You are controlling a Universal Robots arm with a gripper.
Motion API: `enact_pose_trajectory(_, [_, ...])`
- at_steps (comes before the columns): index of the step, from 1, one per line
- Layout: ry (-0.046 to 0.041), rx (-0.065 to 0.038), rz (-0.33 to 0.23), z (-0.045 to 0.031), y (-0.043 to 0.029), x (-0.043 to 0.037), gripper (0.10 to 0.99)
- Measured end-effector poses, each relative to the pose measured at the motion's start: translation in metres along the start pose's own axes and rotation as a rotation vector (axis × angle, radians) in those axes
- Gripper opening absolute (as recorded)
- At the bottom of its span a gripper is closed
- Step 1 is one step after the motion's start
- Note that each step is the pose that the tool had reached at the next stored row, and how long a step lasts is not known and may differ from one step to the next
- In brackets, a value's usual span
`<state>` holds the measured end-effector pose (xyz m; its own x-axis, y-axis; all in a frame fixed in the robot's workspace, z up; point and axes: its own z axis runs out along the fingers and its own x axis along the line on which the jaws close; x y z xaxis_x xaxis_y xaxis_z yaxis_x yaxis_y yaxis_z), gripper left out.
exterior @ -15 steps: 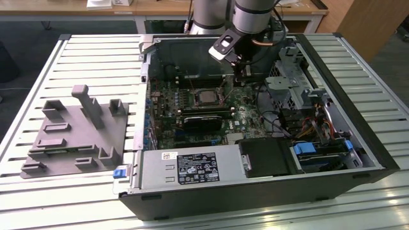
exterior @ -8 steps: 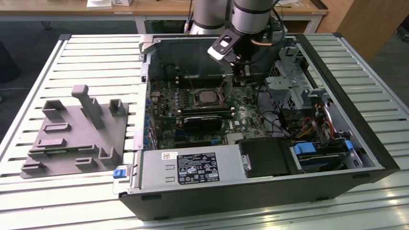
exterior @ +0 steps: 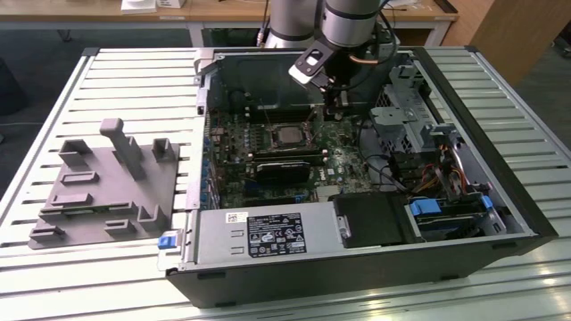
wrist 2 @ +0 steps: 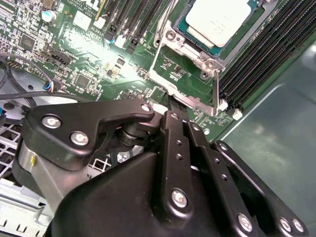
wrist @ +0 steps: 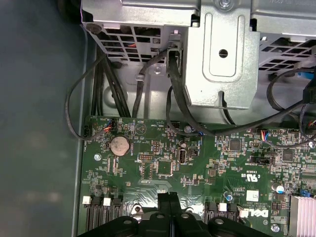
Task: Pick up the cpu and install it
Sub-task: 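Close the cpu cover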
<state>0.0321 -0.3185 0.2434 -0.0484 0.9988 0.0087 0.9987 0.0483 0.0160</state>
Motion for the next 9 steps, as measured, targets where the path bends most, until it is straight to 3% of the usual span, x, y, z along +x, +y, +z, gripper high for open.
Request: enact_pose_trajectory(9, [-0.0001, 0.0, 0.0, -0.0031, -0.0008, 0.0001, 0.106])
